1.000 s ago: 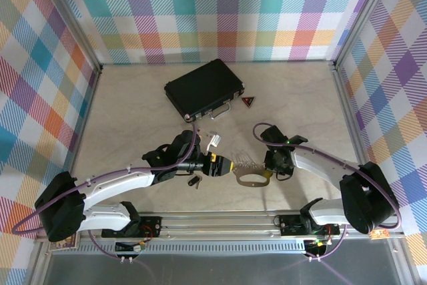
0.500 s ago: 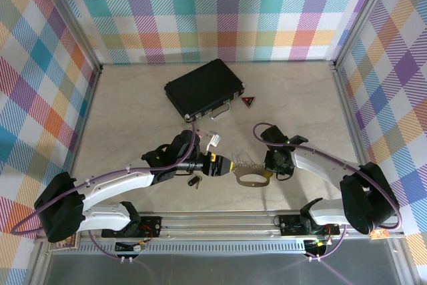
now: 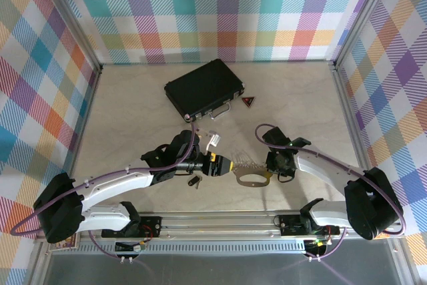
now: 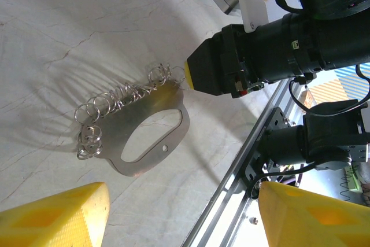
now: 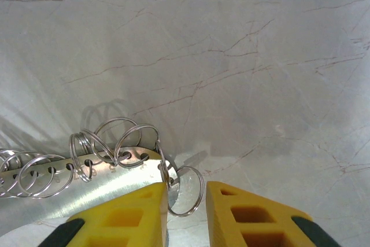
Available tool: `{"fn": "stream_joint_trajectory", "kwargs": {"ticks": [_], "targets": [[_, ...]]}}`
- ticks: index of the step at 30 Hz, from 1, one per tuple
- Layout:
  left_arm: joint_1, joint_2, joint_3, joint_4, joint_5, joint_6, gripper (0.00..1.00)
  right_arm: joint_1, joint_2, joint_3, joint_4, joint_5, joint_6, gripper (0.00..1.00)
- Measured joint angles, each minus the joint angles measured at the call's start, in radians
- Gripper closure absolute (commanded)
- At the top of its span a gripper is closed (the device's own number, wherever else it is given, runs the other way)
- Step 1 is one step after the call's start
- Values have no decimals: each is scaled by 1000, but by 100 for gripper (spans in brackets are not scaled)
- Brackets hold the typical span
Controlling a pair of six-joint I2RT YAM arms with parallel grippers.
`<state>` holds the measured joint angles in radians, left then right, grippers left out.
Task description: Put the keys on the keyring
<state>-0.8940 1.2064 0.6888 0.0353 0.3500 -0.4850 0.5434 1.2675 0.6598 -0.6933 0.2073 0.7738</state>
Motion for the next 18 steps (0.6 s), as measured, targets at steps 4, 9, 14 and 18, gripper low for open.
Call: {"fn": "stream_joint_trajectory", "kwargs": {"ticks": [4, 9, 14, 18], "targets": [[0, -8, 0, 1, -2, 0, 31, 0, -13, -14, 4, -13, 19, 56], [0, -12, 0, 0, -2, 0, 31, 0, -83, -47, 10, -36, 71, 54], [0, -15, 0, -4, -2, 5, 31, -12, -183, -96, 26, -65, 150, 61], [0, -24, 0, -8, -2, 8, 31, -61, -269, -144, 37, -94, 206, 64]]}}
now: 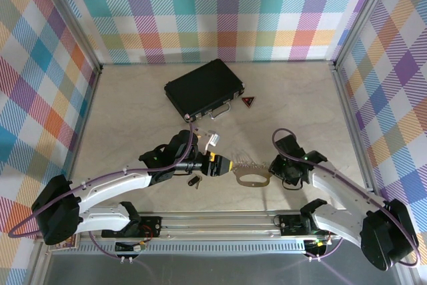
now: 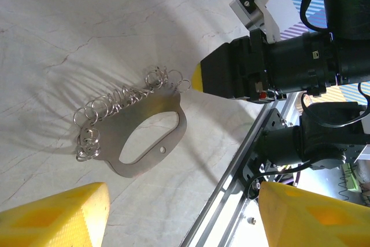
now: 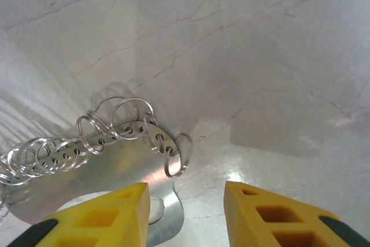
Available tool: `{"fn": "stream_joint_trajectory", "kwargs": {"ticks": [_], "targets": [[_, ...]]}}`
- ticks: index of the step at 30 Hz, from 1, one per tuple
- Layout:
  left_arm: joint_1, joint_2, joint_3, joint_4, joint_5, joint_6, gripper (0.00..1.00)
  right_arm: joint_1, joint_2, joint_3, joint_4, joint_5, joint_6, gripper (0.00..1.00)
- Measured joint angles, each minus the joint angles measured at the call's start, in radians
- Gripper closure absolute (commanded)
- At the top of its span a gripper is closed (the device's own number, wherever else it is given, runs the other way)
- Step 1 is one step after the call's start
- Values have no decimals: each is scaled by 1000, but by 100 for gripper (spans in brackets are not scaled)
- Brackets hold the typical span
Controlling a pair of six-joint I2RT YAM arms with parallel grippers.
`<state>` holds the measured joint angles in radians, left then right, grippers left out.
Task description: Put the keys on the keyring
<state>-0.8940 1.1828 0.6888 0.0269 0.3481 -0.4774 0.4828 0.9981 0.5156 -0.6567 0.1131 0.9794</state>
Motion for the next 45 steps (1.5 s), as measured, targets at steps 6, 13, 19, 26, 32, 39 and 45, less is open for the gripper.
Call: {"fn": "stream_joint_trajectory", "kwargs": {"ticks": [6, 13, 19, 26, 32, 39, 45], "targets": [[0, -29, 0, -19, 0, 5, 31, -99, -46, -47, 30, -55, 34, 65], [0, -54, 0, -29, -1, 23, 31, -117, -28, -79, 82, -97, 61, 67], [0, -55, 0, -35, -1, 26, 30, -117, -8, -84, 115, -105, 72, 67], [0, -55, 0, -35, -1, 26, 30, -117, 16, -85, 146, -107, 81, 71], [0, -55, 0, -35, -1, 26, 30, -117, 31, -87, 150, -107, 83, 75], [0, -55, 0, -35, -1, 26, 31, -117, 52, -100, 164, -108, 82, 79], [0, -55, 0, -35, -1, 26, 31, -117, 55, -100, 169, -107, 81, 81]]}}
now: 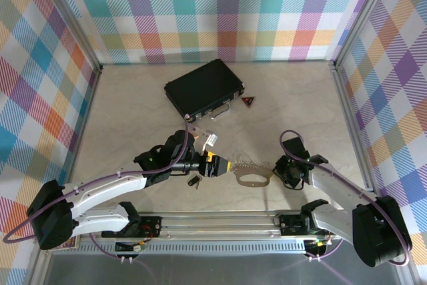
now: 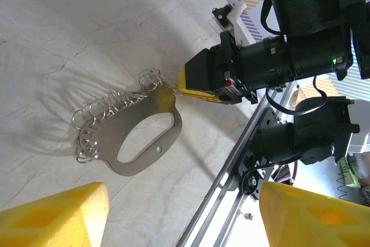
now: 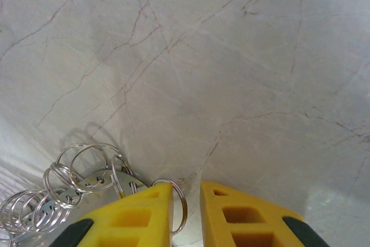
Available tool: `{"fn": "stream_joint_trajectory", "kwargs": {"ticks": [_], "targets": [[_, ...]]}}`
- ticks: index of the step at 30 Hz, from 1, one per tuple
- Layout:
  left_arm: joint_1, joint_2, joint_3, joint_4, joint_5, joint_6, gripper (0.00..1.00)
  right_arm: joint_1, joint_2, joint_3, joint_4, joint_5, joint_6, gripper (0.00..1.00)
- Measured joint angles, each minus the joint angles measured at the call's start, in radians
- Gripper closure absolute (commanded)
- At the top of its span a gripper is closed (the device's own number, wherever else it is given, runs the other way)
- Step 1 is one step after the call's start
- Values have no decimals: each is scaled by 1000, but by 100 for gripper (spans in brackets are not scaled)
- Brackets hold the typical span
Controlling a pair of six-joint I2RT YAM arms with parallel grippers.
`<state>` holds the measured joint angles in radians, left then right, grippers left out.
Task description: Put the keys on the keyring
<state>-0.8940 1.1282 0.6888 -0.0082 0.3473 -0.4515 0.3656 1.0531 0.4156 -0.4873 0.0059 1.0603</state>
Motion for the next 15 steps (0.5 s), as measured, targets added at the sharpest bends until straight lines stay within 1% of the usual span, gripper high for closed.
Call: {"fn": "stream_joint_trajectory", "kwargs": {"ticks": [3, 6, 15], "targets": [[0, 0, 0, 0, 0, 0, 31, 0, 1, -2, 8, -4, -2, 79], [0, 0, 0, 0, 0, 0, 31, 0, 5, -2, 19, -11, -2, 75], [0, 0, 0, 0, 0, 0, 31, -1, -9, -17, 35, -18, 0, 82]]}}
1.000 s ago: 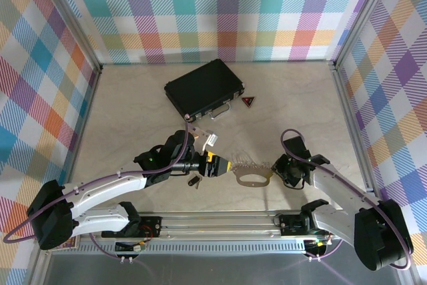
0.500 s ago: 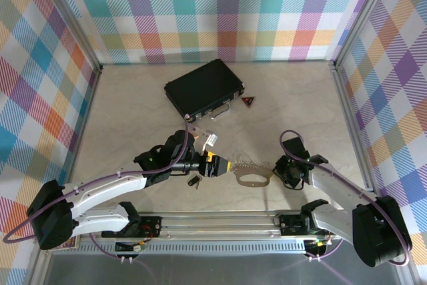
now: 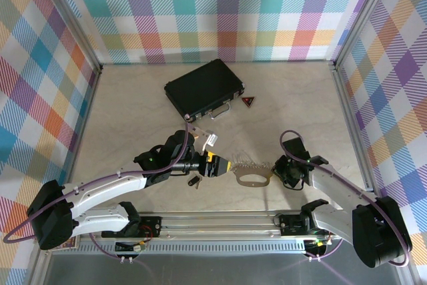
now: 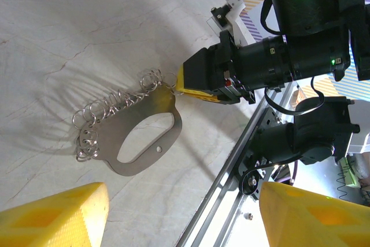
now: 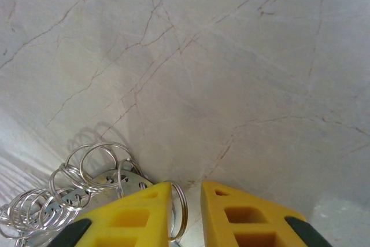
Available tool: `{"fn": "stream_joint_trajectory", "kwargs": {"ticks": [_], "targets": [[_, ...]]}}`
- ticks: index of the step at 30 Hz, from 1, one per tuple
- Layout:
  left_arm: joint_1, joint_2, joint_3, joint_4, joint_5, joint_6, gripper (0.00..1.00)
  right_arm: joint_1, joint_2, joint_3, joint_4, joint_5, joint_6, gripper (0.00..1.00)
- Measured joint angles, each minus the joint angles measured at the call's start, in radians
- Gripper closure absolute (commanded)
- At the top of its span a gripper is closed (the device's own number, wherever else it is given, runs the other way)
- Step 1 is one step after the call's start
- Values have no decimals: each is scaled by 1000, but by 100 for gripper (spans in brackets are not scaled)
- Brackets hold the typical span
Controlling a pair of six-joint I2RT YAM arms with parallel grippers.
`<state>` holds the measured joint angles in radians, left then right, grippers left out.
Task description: Put the keys on the keyring
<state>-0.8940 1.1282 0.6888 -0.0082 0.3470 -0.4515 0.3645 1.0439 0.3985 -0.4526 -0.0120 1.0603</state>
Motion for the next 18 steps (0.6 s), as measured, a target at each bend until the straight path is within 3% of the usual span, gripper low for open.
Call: {"fn": "stream_joint_trajectory", "kwargs": {"ticks": [14, 18], "targets": [[0, -18, 0, -37, -24, 13, 31, 0, -23, -13, 0, 3, -19, 92], [0, -26, 0, -45, -26, 20, 31, 0, -36, -13, -1, 3, -27, 79]]}}
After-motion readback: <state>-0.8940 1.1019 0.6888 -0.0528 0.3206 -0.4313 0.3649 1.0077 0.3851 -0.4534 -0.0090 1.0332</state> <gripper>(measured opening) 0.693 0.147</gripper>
